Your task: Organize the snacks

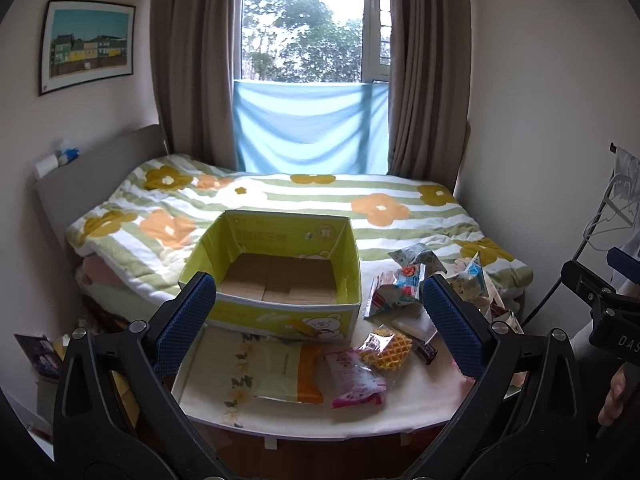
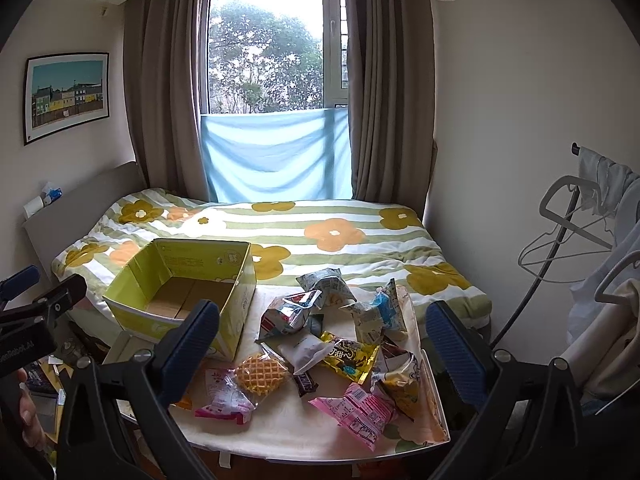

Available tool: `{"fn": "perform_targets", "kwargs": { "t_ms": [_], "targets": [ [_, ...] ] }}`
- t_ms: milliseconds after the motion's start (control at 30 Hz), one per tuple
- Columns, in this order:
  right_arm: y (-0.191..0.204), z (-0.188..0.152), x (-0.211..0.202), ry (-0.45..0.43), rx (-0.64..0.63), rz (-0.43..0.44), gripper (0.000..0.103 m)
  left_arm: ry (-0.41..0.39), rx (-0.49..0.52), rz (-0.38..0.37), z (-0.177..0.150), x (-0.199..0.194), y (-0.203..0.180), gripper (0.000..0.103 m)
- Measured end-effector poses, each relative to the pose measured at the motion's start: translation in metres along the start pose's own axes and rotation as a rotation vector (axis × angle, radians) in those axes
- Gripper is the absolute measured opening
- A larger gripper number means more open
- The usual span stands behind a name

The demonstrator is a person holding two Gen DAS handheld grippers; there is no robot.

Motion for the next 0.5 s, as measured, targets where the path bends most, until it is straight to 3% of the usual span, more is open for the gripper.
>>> {"fn": "perform_targets", "kwargs": {
  "t_ms": [500],
  "targets": [
    [0.0014, -0.0003, -0.0002, 0.001, -0.002, 0.009, 0.103, -0.012, 0.012, 0.002, 0.0036, -0.0024, -0.0022, 0.103]
  ]
}}
Point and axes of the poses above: each gripper's, at about its wrist camera, not at the fingertips, and x roughly the way its jaws point, y to its left, z to its top, the point moved 4 cm from there along x, roughly the way its jaws point, and after that the axes turned 2 degrees about y, right-handed, at the moved point
